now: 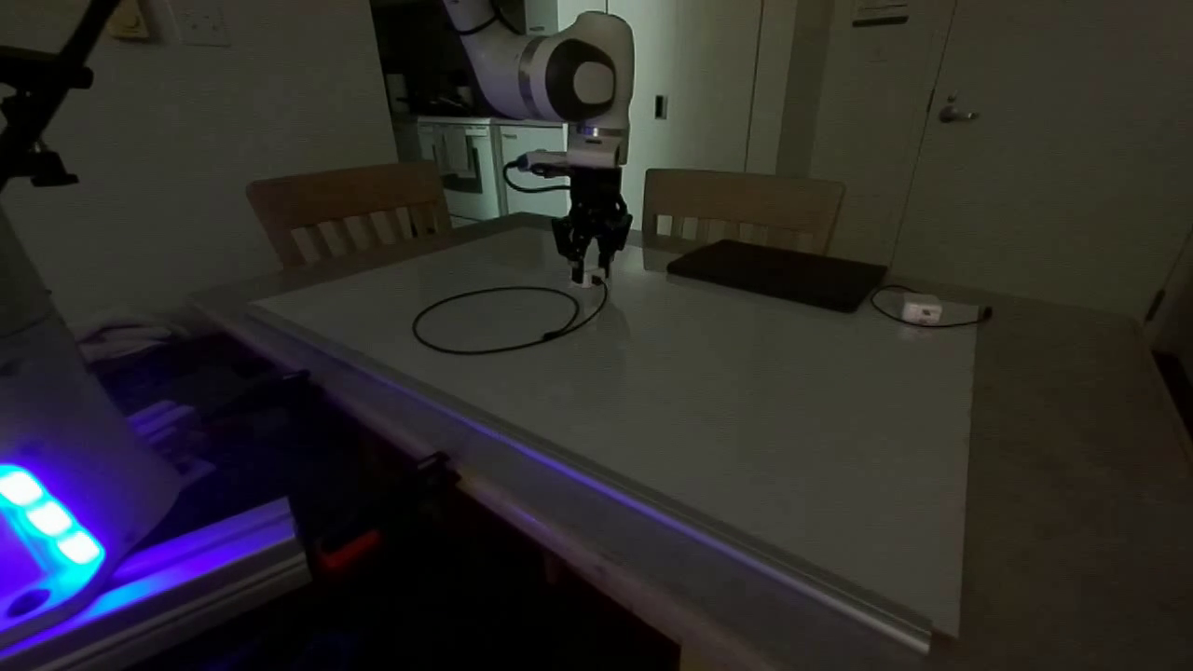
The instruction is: Take the charger and position it in the center of the table
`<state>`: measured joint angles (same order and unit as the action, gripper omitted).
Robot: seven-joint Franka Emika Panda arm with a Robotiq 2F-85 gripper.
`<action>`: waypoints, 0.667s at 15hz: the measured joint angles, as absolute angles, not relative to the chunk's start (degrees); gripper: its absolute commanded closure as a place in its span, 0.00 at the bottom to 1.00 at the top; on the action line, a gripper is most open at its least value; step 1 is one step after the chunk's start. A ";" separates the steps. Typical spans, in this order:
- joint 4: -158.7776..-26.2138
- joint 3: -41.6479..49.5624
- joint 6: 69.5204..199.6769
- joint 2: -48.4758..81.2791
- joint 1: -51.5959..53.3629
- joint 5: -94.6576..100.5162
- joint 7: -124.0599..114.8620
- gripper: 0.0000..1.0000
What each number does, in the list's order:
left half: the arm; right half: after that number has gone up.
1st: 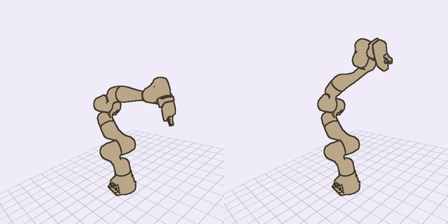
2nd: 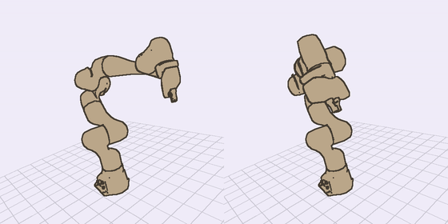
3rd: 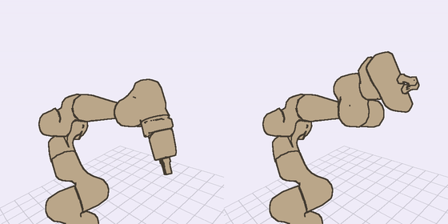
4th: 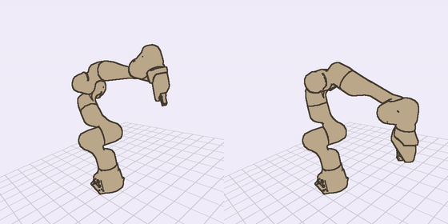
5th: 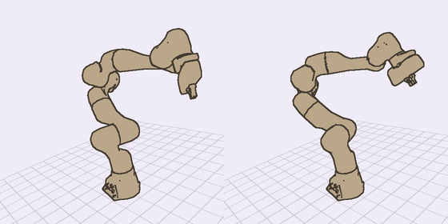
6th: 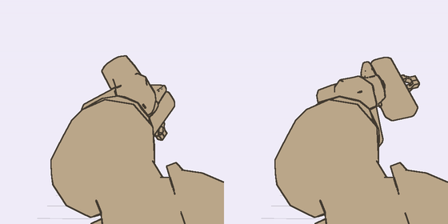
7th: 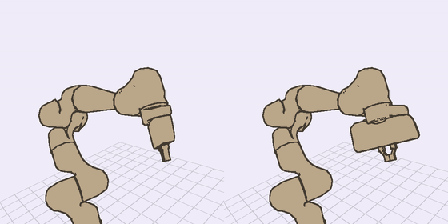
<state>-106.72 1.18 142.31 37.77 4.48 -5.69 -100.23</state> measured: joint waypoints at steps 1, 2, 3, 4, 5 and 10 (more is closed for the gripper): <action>-106.32 1.55 141.81 37.89 4.90 -4.48 -98.43 0.75; -106.14 1.80 141.76 37.95 5.14 -3.56 -96.20 0.75; -106.10 1.53 141.95 37.93 4.93 -3.91 -92.93 0.75; -106.04 0.72 142.29 37.80 4.33 -5.29 -89.58 0.50; -105.95 0.62 142.29 37.73 4.26 -5.95 -88.74 0.50; -105.99 1.42 142.21 38.02 5.10 -5.96 -88.89 0.75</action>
<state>-105.99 1.42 142.21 38.02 5.10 -5.96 -88.89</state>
